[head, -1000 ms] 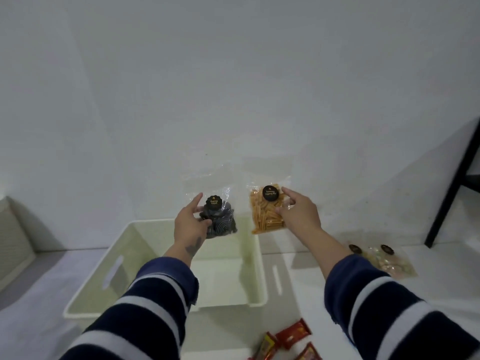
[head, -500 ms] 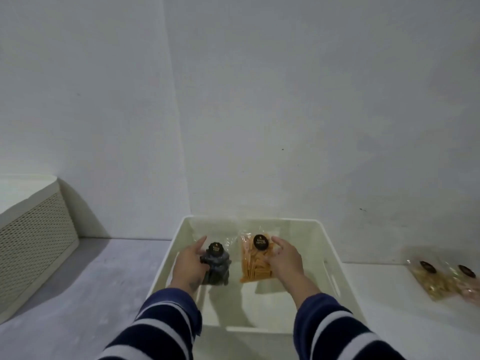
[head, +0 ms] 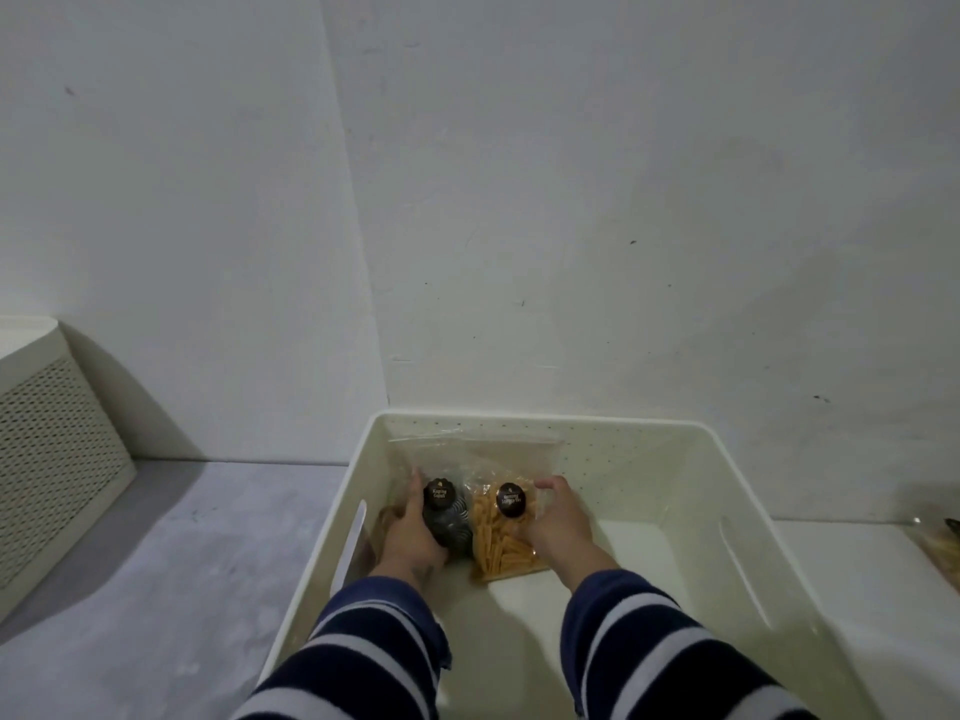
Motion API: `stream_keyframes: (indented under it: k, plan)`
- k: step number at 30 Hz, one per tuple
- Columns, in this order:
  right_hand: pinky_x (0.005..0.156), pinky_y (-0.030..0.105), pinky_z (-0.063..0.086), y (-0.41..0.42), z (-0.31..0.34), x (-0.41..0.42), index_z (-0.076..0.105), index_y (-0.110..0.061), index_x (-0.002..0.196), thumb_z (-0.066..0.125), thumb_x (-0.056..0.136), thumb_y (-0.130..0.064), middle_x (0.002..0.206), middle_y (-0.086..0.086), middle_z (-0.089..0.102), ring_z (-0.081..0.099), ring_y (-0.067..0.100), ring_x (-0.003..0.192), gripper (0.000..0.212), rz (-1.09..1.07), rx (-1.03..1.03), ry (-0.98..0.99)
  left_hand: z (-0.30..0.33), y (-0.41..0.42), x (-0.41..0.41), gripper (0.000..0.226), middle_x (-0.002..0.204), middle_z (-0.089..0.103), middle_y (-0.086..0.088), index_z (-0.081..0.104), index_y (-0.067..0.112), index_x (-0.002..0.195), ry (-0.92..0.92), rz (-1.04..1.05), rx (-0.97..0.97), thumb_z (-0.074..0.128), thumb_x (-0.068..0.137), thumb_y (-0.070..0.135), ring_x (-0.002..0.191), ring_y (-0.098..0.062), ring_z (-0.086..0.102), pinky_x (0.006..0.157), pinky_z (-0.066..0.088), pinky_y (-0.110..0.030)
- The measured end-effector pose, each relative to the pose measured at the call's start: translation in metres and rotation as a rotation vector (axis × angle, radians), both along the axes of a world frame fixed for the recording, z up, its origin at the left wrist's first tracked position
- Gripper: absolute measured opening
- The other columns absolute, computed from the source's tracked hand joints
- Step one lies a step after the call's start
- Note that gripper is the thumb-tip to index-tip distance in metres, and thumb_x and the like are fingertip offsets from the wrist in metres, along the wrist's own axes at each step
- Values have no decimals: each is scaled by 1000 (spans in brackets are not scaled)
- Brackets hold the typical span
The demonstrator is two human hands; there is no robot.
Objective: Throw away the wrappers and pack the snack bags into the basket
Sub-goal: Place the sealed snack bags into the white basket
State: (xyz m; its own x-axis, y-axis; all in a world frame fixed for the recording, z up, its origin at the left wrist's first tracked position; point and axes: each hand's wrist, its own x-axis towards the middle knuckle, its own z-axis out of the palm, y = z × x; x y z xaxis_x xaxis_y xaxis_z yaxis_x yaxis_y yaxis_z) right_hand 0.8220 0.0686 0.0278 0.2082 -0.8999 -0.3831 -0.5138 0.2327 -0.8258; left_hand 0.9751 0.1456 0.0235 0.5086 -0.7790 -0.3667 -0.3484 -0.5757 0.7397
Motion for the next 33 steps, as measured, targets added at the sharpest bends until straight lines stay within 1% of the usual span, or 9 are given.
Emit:
stream_keyframes:
  k: [3,5,7,9,12,16,20,25,33]
  plan:
    - [59,17,44,2,10,-5,38,-24,134,69,79,1,118,4,52,55,14,92,68,40,4,29,4,-1,5,103,137,44,-15,3,36,149,-84,-18,28,65,77,-3,122,-33,48,105,40,-43]
    - [74,23,47,6,24,-14,34,-24,139,67,82,-1,134,7,48,52,22,109,70,97,-7,111,15,2,2,89,127,55,-11,18,28,148,-162,-53,54,65,76,2,116,-30,53,101,43,-38]
    - [88,27,47,14,38,-28,34,-23,140,66,83,-5,138,8,46,50,24,117,67,186,-46,225,32,10,-5,66,119,61,-8,38,22,136,-251,-93,86,63,77,7,110,-28,56,95,46,-34]
    - [92,27,43,25,56,-47,40,-22,137,67,84,-12,139,5,45,48,23,121,60,276,-112,310,49,18,-18,47,118,61,-7,49,17,127,-313,-166,93,59,81,12,105,-24,56,91,46,-30]
    - [96,29,41,43,88,-79,47,-24,132,65,87,-22,138,4,47,48,22,123,48,362,-226,369,77,28,-46,51,135,52,-7,43,15,138,-298,-334,81,55,88,18,115,-23,52,95,43,-29]
    - [89,23,37,61,126,-130,50,-25,129,60,90,-27,137,2,48,49,20,120,40,374,-359,420,110,31,-99,52,140,48,-5,40,19,140,-308,-532,66,56,91,26,125,-23,47,105,38,-33]
    - [82,23,38,68,147,-199,52,-26,127,59,90,-28,133,1,50,54,17,107,37,274,-388,446,135,26,-173,47,137,51,-3,42,21,138,-366,-646,-42,53,93,29,122,-21,51,99,40,-29]
    - [85,22,37,57,153,-293,53,-25,127,58,91,-29,132,0,50,51,18,116,36,198,-381,506,148,6,-272,43,135,51,-1,45,21,136,-363,-737,-120,52,93,27,120,-20,51,100,40,-29]
    - [89,27,43,0,136,-440,55,-21,125,59,90,-25,129,2,51,52,20,112,36,165,-292,494,135,-51,-407,44,136,51,-3,44,19,137,-382,-788,-42,50,94,27,124,-21,47,103,37,-29]
